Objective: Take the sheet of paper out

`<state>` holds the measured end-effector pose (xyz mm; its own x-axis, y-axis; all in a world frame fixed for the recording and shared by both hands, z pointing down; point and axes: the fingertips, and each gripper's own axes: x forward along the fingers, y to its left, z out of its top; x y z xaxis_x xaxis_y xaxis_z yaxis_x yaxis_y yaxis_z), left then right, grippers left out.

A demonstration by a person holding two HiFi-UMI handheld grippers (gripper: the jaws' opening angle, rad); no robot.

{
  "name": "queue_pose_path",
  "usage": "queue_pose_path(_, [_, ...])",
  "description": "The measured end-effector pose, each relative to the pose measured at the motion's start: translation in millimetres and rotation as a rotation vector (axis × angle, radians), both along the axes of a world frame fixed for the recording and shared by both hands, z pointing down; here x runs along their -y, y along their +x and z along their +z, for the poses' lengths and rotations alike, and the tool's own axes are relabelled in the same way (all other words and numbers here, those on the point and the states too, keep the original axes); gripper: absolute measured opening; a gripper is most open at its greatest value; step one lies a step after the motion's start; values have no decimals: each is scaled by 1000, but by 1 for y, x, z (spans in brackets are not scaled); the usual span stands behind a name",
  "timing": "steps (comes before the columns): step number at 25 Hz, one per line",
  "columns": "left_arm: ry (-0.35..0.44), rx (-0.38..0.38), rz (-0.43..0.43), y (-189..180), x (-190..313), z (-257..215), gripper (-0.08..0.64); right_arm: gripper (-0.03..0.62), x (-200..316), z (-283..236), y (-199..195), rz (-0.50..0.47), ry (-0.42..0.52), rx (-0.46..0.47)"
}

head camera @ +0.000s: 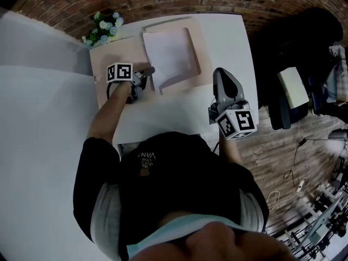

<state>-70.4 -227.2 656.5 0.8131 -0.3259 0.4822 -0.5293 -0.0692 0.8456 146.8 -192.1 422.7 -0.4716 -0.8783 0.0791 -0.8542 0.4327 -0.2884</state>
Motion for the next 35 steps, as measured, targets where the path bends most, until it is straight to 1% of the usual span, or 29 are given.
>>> queue_pose_path(4, [23, 28, 16, -8, -4, -5, 2, 0, -3, -2, -5, -6, 1, 0])
queue_pose_path(10, [49, 45, 20, -21, -9, -11, 2, 0, -8, -5, -15, -20, 9, -1])
queue_pose_path(18, [101, 83, 59, -34, -17, -23, 2, 0, -16, -6, -28, -25, 10, -3])
queue_pose_path(24, [156, 130, 106, -45, -24, -35, 2, 0, -22, -5, -38, -33, 9, -2])
queue_pose_path(35, [277, 222, 225, -64, -38, -68, 2, 0, -30, -4, -63, -61, 11, 5])
